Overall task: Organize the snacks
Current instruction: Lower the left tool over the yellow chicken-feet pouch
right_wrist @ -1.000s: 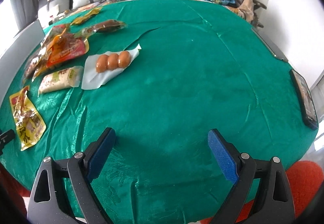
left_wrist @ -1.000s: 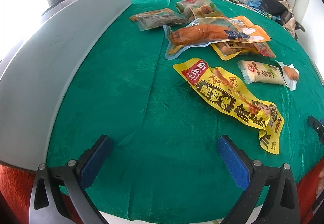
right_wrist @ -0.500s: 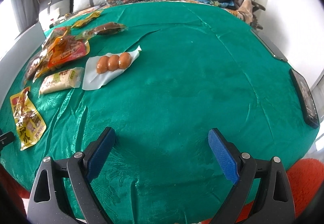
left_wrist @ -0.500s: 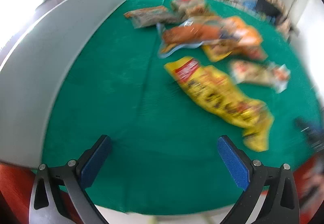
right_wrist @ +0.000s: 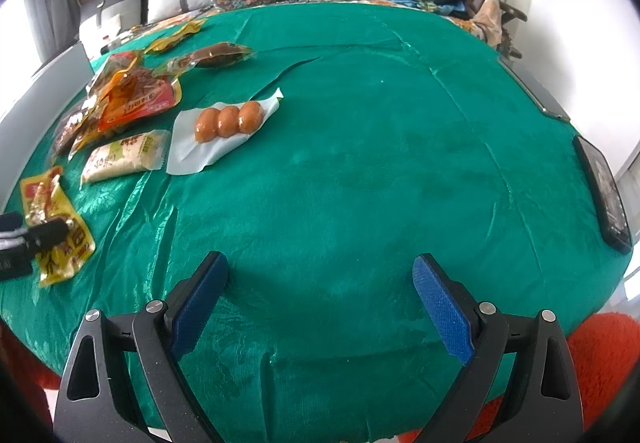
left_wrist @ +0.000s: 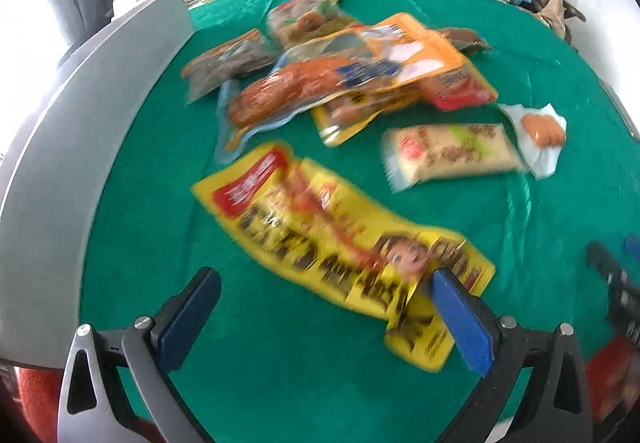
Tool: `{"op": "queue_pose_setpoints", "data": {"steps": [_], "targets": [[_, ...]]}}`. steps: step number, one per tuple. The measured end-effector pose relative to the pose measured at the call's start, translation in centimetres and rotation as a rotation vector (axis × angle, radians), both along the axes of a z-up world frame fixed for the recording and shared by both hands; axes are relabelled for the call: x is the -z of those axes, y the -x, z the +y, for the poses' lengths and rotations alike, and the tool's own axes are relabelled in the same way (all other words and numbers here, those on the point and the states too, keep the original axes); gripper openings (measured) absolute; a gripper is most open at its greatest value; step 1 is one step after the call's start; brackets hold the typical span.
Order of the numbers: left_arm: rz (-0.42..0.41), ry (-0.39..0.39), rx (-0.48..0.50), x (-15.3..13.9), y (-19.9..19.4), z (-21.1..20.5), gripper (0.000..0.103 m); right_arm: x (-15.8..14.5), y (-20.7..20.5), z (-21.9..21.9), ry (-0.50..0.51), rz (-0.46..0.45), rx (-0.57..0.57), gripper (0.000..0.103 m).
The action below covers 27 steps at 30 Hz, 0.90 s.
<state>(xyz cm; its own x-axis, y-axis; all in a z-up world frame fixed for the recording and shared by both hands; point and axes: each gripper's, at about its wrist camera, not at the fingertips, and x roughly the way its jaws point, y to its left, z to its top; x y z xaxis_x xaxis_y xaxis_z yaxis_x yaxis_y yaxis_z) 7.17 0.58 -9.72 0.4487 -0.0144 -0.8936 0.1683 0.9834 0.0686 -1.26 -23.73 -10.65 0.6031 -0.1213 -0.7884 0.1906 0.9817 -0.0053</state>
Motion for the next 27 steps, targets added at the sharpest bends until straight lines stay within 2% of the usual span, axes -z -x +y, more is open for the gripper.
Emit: {"op": "queue_pose_setpoints", "data": {"steps": [2, 5, 7, 9, 10, 12, 15, 18, 20, 22, 27], "targets": [[0.010, -0.028, -0.014, 0.0, 0.6, 2.1, 0.103, 0.0, -0.1, 0.0, -0.002, 0.002, 0.000, 0.096], [0.035, -0.029, -0.068, -0.3, 1.5, 6.2, 0.103, 0.0, -0.4, 0.1, -0.003, 0.006, 0.005, 0.096], [0.044, 0.015, -0.112, -0.8, 1.8, 8.5, 0.103, 0.0, -0.6, 0.1, -0.004, 0.008, 0.006, 0.096], [0.031, 0.110, -0.121, -1.8, 1.8, 9.4, 0.103, 0.0, -0.7, 0.1, -0.004, 0.009, 0.007, 0.096], [0.029, 0.148, -0.100, -2.3, 1.5, 9.1, 0.103, 0.0, -0.7, 0.1, -0.004, 0.009, 0.007, 0.096], [0.033, 0.167, -0.037, -2.8, 0.6, 7.7, 0.103, -0.1, -0.7, 0.1, -0.004, 0.007, 0.007, 0.096], [0.043, 0.138, 0.027, -2.4, -1.4, 4.9, 0.103, 0.0, -0.7, 0.1, -0.002, 0.005, 0.004, 0.096], [0.086, 0.081, -0.019, -0.4, -3.1, 3.9, 0.103, 0.0, -0.7, 0.2, -0.001, 0.003, 0.000, 0.096], [0.120, 0.075, -0.052, 0.5, -3.4, 4.5, 0.103, 0.1, -0.5, 0.3, 0.001, 0.001, -0.004, 0.096], [0.102, 0.047, -0.054, 0.6, -2.8, 5.1, 0.103, 0.1, -0.4, 0.3, 0.000, 0.001, -0.009, 0.096], [0.112, 0.056, -0.060, 0.7, -2.6, 6.3, 0.103, 0.2, -0.5, 0.4, -0.002, 0.000, 0.002, 0.096]]}}
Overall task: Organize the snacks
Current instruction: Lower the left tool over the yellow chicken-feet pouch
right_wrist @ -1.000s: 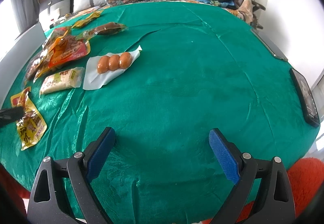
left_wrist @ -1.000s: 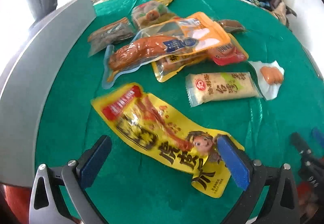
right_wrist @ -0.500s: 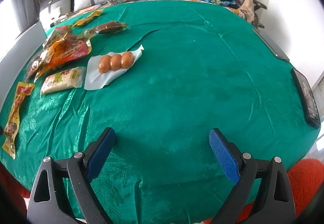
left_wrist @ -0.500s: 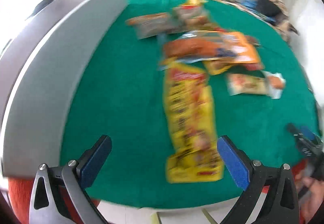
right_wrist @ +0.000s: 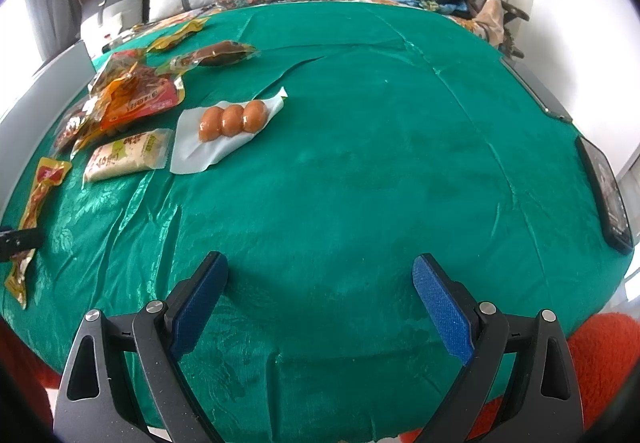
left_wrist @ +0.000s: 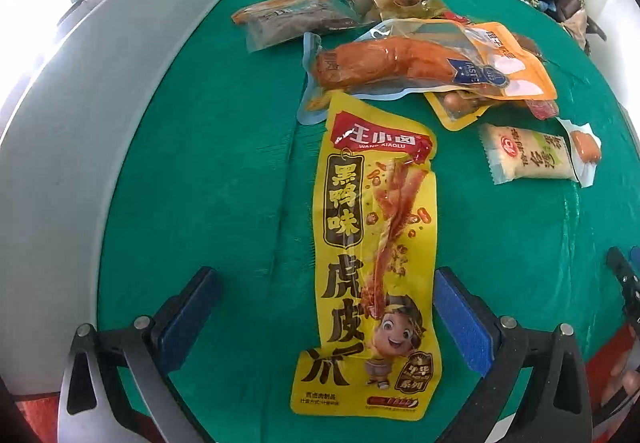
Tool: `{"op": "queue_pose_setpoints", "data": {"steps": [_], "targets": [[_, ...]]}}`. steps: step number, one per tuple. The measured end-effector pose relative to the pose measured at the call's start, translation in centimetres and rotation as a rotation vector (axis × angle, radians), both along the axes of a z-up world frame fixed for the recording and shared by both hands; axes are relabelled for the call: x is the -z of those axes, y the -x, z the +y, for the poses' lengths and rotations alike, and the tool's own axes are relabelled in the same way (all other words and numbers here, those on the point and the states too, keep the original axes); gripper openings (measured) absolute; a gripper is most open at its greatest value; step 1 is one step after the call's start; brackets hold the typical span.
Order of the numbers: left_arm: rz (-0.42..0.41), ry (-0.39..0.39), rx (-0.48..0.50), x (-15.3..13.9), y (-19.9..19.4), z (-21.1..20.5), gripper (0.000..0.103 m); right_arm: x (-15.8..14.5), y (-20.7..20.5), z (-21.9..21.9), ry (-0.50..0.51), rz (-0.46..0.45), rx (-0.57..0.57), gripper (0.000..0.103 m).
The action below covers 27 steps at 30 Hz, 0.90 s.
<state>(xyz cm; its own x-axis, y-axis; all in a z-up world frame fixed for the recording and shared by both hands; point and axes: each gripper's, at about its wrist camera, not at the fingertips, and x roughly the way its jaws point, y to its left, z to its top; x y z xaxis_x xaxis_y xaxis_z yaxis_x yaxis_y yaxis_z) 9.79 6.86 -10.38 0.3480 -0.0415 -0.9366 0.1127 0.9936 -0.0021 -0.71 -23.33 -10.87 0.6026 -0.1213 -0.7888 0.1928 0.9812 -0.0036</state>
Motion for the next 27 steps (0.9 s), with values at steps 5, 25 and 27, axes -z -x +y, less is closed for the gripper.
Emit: {"op": "queue_pose_setpoints", "data": {"steps": [5, 25, 27], "targets": [[-0.022, -0.002, -0.002, 0.0, 0.6, -0.1, 0.103, -0.4, -0.7, -0.5, -0.045, 0.049, -0.004, 0.095], [-0.144, 0.084, 0.122, -2.3, 6.2, -1.4, 0.050, -4.0, -15.1, -4.2, -0.486, 0.121, 0.070, 0.091], [-0.148, 0.108, 0.105, -2.4, 6.1, -1.2, 0.050, -3.9, -14.4, -5.9, -0.548, 0.185, 0.171, 0.092]]}}
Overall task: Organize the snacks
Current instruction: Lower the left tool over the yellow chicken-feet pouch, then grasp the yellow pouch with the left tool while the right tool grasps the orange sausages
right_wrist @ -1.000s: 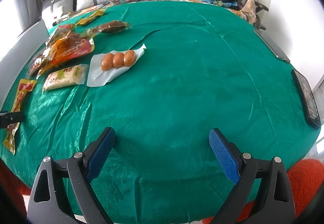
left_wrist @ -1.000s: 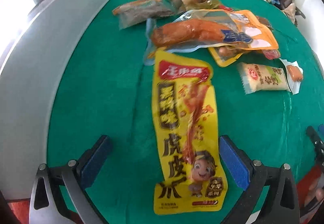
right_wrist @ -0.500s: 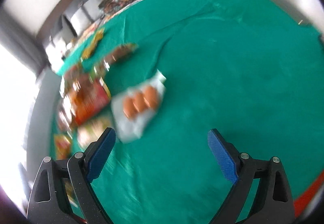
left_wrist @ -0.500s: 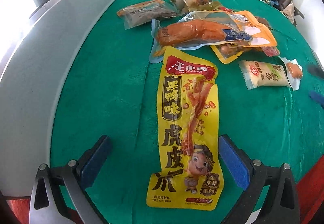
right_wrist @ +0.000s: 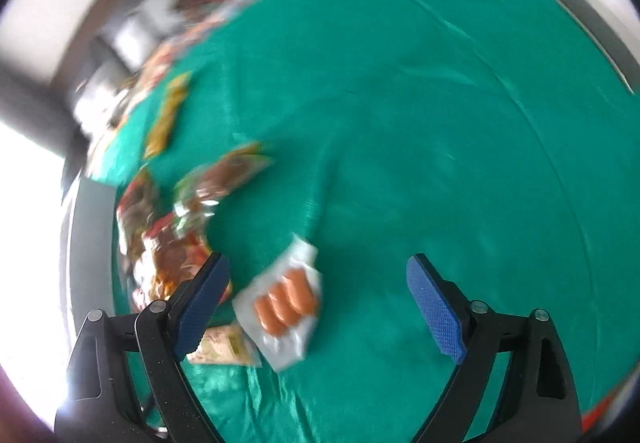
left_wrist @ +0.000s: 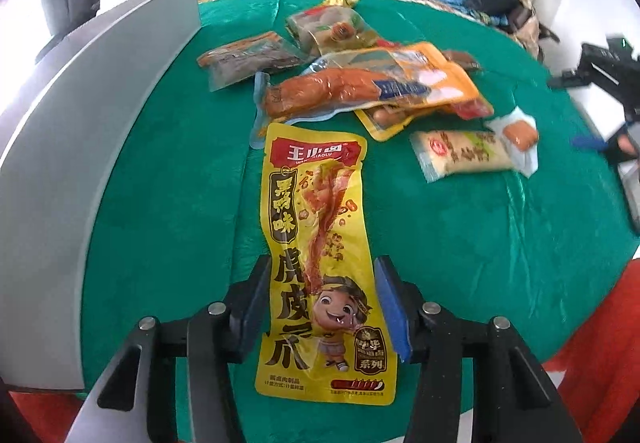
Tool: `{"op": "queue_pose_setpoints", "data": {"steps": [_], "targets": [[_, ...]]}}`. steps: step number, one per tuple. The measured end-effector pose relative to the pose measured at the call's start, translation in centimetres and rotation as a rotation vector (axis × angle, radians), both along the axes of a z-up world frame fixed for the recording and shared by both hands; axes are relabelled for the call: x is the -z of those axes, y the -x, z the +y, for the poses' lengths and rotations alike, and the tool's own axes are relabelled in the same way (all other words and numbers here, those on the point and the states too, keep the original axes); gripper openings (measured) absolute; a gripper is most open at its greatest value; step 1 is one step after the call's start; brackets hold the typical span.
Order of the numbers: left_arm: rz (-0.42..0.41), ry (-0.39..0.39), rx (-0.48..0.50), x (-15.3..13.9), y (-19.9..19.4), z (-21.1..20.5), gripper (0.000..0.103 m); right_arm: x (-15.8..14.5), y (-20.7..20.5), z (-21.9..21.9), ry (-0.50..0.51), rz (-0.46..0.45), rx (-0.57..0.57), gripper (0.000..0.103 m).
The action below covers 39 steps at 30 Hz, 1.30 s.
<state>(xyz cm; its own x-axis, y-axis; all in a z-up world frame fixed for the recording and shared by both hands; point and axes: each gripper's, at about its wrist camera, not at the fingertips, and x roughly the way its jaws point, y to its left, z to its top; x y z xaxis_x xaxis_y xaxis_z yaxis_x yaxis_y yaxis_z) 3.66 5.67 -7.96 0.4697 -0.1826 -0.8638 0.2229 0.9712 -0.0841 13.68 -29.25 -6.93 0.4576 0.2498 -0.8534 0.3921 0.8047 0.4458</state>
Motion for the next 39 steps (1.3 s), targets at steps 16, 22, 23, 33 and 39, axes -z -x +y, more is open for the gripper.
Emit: {"op": "queue_pose_setpoints", "data": {"steps": [16, 22, 23, 33, 39], "targets": [[-0.011, 0.044, -0.015, 0.2, 0.0, 1.1, 0.051, 0.8, -3.0, 8.7, 0.134, 0.100, -0.098, 0.059], [-0.013, 0.055, -0.024, 0.4, -0.2, 1.0, 0.052, 1.3, -0.9, 6.6, 0.065, 0.165, -0.034, 0.045], [-0.013, 0.057, -0.022, 0.4, -0.2, 1.1, 0.052, 1.4, -0.9, 6.5, 0.068, 0.178, -0.026, 0.044], [-0.017, 0.064, -0.019, 0.4, -0.2, 1.3, 0.051, 1.6, -3.3, 9.5, 0.387, 0.186, -0.152, 0.049], [-0.007, 0.139, -0.046, 0.0, -0.3, 2.3, 0.043, 0.2, -1.4, 6.8, 0.316, 0.120, -0.221, 0.008]]}}
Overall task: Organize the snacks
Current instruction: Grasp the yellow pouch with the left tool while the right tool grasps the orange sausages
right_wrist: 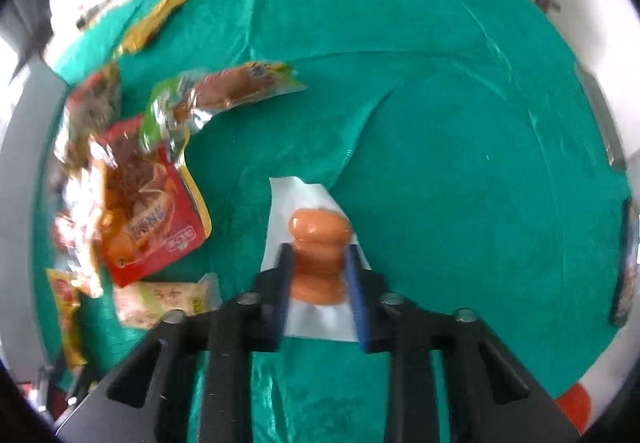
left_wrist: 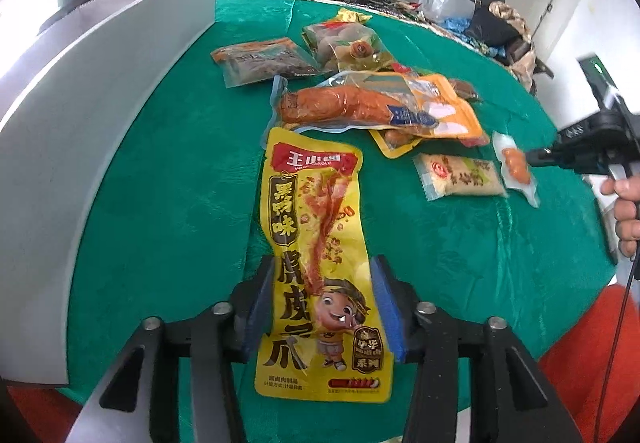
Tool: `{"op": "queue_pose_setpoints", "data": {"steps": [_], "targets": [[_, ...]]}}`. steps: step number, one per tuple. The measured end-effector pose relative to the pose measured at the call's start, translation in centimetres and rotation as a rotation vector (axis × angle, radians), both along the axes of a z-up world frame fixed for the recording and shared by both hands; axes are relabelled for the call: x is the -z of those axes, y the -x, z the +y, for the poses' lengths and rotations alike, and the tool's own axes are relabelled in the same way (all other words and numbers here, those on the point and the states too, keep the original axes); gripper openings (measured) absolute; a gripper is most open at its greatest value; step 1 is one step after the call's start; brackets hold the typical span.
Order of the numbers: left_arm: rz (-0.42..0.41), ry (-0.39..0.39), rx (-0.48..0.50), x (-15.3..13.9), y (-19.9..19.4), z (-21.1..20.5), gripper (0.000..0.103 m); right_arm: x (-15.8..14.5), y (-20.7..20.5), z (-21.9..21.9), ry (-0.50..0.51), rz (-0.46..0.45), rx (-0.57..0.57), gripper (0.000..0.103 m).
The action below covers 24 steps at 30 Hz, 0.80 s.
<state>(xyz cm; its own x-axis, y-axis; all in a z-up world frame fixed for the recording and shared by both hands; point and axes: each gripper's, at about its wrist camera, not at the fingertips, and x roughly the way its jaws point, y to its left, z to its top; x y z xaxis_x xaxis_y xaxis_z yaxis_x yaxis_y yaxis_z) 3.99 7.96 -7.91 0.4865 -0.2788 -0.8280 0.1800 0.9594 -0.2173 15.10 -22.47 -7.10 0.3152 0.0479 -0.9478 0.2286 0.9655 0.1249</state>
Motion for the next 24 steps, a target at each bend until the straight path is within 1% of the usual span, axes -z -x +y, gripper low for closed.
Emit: {"op": "queue_pose_setpoints", "data": {"steps": [1, 2, 4, 5, 6, 8, 9, 11, 12, 13, 15, 17, 18, 19, 20, 21, 22, 23, 24], "targets": [[0.004, 0.008, -0.005, 0.0, -0.1, 0.1, 0.043, -0.3, 0.3, -0.9, -0.030, -0.007, 0.011, 0.001], [0.008, 0.016, -0.010, 0.1, -0.2, 0.2, 0.043, -0.7, 0.4, -1.7, -0.051, -0.012, 0.022, 0.001], [0.008, 0.018, -0.014, 0.0, -0.2, 0.1, 0.043, -1.0, 0.6, -2.9, -0.115, -0.006, 0.028, 0.004], [0.006, 0.014, -0.014, 0.0, -0.2, 0.0, 0.043, -1.1, 0.6, -3.1, -0.136, -0.001, 0.027, 0.008], [0.004, 0.009, -0.014, 0.0, -0.1, -0.1, 0.043, -1.1, 0.4, -3.0, -0.138, 0.000, 0.028, 0.010], [0.003, 0.006, -0.015, 0.1, -0.1, -0.1, 0.043, -1.3, 0.1, -2.0, -0.109, 0.003, 0.015, 0.016], [0.003, 0.008, -0.015, 0.0, -0.1, -0.1, 0.043, -1.0, -0.2, -1.3, -0.079, 0.027, 0.007, 0.018], [0.002, 0.006, -0.013, 0.1, 0.0, -0.1, 0.044, 0.6, -0.6, -0.2, -0.049, 0.078, 0.022, 0.023], [0.000, 0.005, -0.012, 0.1, 0.0, -0.1, 0.044, 1.1, -0.6, 0.2, -0.046, 0.089, 0.035, 0.027], [-0.002, 0.004, -0.011, 0.1, 0.1, -0.1, 0.044, 1.3, -0.9, 0.6, -0.023, 0.084, 0.038, 0.035], [-0.003, -0.001, -0.010, 0.1, 0.0, -0.3, 0.044, 1.7, -1.2, 1.3, 0.041, 0.079, 0.039, 0.036], [-0.005, -0.002, -0.009, 0.1, 0.0, -0.2, 0.044, 1.8, -1.5, 1.9, 0.075, 0.078, 0.052, 0.038], [-0.005, -0.001, -0.009, 0.1, 0.0, -0.2, 0.044, 1.7, -1.6, 2.1, 0.080, 0.083, 0.057, 0.042], [-0.004, 0.000, -0.009, 0.1, 0.0, -0.2, 0.044, 1.8, -1.8, 2.5, 0.080, 0.088, 0.038, 0.049], [-0.004, 0.001, -0.009, 0.1, 0.0, -0.2, 0.044, 1.9, -1.9, 2.8, 0.098, 0.093, 0.017, 0.047], [-0.003, 0.007, -0.012, 0.1, 0.0, -0.2, 0.044, 2.0, -2.2, 3.4, 0.140, 0.093, -0.008, 0.044], [-0.002, 0.015, -0.015, 0.1, 0.0, 0.0, 0.043, 1.9, -2.2, 3.8, 0.195, 0.092, -0.030, 0.034], [0.000, 0.027, -0.017, 0.0, 0.0, 0.1, 0.040, 1.8, -2.2, 3.8, 0.198, 0.088, -0.039, 0.034], [0.002, 0.045, -0.021, -0.1, 0.1, 0.3, 0.038, 1.8, -2.1, 3.6, 0.183, 0.082, -0.041, 0.033]]}}
